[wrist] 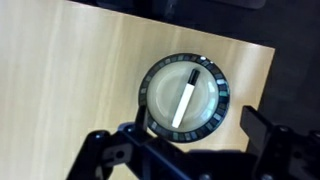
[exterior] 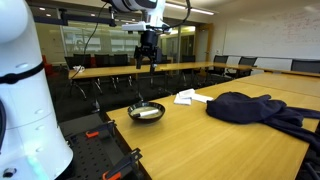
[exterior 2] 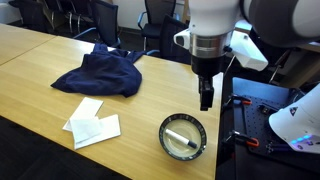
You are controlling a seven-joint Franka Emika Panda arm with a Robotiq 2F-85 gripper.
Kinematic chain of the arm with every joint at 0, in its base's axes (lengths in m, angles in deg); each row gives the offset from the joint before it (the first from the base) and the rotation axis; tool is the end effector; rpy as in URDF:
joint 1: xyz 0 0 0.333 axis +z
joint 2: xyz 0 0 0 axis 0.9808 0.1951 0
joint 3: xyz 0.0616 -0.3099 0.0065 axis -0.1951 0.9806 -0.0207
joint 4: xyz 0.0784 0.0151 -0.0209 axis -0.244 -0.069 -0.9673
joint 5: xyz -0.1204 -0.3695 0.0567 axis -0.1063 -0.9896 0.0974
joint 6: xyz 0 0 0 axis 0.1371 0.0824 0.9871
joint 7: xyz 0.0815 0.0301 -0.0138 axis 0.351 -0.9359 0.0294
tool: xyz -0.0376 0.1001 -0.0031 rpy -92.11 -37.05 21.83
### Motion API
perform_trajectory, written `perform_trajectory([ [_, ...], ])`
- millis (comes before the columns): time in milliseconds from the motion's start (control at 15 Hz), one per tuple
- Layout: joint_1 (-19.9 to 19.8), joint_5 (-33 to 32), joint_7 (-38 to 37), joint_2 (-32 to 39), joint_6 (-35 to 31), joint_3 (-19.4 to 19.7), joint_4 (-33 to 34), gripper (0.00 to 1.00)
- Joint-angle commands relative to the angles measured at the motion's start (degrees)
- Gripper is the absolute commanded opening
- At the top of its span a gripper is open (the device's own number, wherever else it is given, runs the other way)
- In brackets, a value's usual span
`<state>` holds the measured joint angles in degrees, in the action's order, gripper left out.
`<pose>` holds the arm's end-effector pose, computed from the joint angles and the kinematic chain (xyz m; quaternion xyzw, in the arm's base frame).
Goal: Take the marker from the brown bowl and place it on the table
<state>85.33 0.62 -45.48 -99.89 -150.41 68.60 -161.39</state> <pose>0.4175 0.1032 0.3413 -0.9929 -0.0824 0.0813 0.0274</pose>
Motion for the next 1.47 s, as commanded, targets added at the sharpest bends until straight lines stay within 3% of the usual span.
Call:
perform_trajectory([
  [0,0.05,1.33,-2.54,7.38,-3.12,0.04,2.54,1.00],
  [467,0.29,3.84,-3.59,19.86,-5.51,-0.28,7.54,1.00],
  [933,1.43,5.00,-9.19,33.93,-15.09,-0.27,12.32,1.00],
  [1400,1.30,6.35,-9.19,44.49,-17.90,-0.32,18.31,1.00],
])
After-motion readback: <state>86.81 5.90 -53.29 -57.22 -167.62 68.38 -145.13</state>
